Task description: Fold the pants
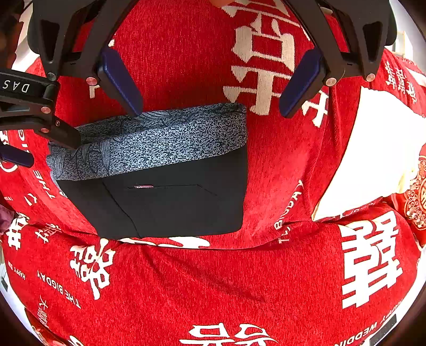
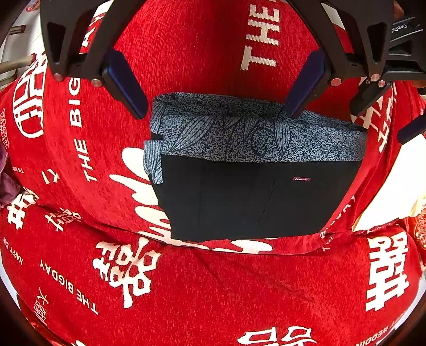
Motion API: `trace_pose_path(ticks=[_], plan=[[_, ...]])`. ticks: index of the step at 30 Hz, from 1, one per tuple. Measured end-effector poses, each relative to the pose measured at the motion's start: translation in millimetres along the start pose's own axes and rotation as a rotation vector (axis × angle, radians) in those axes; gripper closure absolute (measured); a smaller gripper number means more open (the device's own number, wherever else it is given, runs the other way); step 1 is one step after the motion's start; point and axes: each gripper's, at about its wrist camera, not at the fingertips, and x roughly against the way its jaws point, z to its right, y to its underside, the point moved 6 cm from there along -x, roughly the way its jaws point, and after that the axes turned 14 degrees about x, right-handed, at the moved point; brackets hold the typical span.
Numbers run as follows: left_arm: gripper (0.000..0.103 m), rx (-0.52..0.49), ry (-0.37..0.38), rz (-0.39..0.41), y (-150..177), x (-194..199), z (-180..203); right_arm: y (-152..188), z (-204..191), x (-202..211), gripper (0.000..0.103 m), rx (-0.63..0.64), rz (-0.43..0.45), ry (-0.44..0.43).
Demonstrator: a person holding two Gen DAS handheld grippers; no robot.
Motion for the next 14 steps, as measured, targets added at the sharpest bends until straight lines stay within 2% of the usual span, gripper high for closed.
trace_pose_path(ticks=[14], plan=[[0.001,-0.014,-0.006,0.006,2.8,-0.4,6.4,-2.0,-0.2,-0.8,0.0,0.004,0.007,-0.011]])
